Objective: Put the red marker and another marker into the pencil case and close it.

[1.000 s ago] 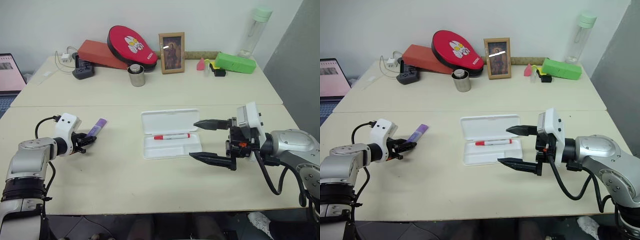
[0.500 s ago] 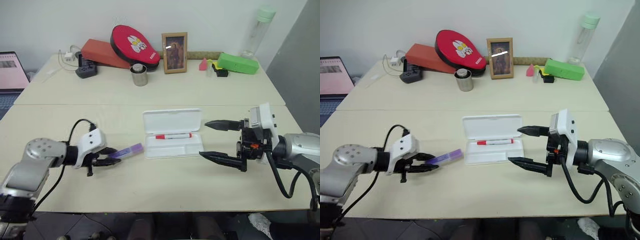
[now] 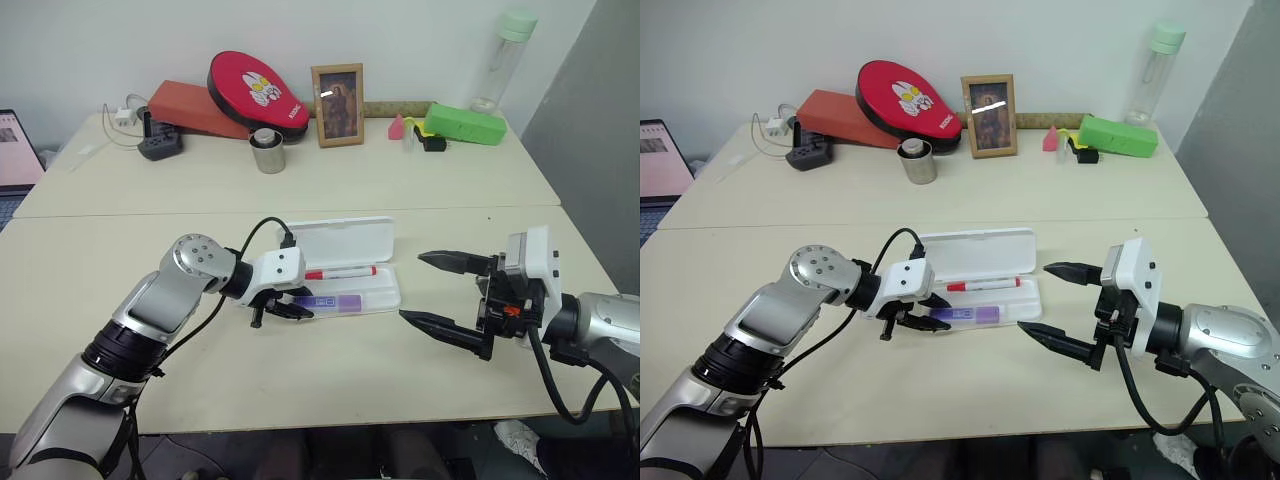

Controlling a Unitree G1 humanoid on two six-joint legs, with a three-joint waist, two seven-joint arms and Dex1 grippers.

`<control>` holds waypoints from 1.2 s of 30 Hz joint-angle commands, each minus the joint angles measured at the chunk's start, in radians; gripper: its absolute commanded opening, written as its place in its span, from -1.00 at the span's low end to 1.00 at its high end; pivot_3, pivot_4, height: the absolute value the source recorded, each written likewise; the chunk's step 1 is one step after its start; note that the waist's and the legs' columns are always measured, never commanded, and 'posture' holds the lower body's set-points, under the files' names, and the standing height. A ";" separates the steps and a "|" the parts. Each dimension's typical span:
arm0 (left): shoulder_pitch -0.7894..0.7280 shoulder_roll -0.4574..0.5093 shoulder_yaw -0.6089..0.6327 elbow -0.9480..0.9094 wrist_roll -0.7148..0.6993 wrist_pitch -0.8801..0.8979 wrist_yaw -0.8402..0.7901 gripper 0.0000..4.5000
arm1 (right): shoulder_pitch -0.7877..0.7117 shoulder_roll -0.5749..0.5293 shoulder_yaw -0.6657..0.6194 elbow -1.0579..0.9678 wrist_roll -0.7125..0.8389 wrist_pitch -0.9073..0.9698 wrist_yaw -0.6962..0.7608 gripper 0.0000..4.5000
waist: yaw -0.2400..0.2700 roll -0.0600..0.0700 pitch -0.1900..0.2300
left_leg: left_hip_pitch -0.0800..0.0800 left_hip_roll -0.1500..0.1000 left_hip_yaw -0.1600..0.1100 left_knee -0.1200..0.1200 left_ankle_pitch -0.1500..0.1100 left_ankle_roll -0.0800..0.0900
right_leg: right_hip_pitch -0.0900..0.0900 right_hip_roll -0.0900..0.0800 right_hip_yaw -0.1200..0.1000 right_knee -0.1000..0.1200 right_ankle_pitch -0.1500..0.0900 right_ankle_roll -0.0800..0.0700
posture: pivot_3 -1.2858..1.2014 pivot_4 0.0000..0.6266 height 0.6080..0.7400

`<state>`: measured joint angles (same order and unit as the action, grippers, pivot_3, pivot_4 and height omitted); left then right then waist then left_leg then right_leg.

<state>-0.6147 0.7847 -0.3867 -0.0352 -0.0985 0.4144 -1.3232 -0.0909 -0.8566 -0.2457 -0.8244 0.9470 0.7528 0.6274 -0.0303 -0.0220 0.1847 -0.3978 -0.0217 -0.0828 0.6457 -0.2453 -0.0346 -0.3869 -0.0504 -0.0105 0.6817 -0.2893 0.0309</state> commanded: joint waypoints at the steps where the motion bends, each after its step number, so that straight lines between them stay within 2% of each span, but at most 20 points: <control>1: -0.049 -0.026 -0.001 0.023 0.022 0.014 0.011 -0.47 | 0.026 -0.001 -0.047 -0.062 0.036 -0.006 -0.043 1.00 | 0.002 0.000 0.000 | 0.000 0.000 0.000 0.000 0.000 0.000 | 0.000 0.000 0.000 0.000 0.000 0.000 | 0.03 -0.52 1.00; 24: -0.044 -0.074 0.002 -0.015 0.036 0.092 0.028 -0.47 | 0.018 -0.020 -0.032 -0.055 0.051 -0.013 -0.058 1.00 | 0.001 0.000 0.000 | 0.000 0.000 0.000 0.000 0.000 0.000 | 0.000 0.000 0.000 0.000 0.000 0.000 | 0.03 -0.52 1.00; 25: -0.044 -0.075 0.002 -0.017 0.035 0.095 0.028 -0.22 | 0.018 -0.021 -0.033 -0.054 0.051 -0.013 -0.057 1.00 | 0.001 0.000 0.000 | 0.000 0.000 0.000 0.000 0.000 0.000 | 0.000 0.000 0.000 0.000 0.000 0.000 | 0.03 -0.52 1.00; 36: -0.046 -0.082 0.013 -0.035 0.021 0.116 0.034 0.69 | 0.026 -0.023 -0.039 -0.046 0.051 -0.014 -0.061 1.00 | 0.001 0.000 0.000 | 0.000 0.000 0.000 0.000 0.000 0.000 | 0.000 0.000 0.000 0.000 0.000 0.000 | 0.03 -0.52 1.00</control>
<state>-0.6438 0.7067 -0.3895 -0.0363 -0.0668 0.5251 -1.2958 -0.0603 -0.8707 -0.2587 -0.8587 0.9872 0.7525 0.5669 -0.0292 -0.0222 0.1848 -0.3981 -0.0221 -0.0829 0.6462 -0.2452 -0.0346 -0.3866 -0.0509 -0.0103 0.6814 -0.2893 0.0310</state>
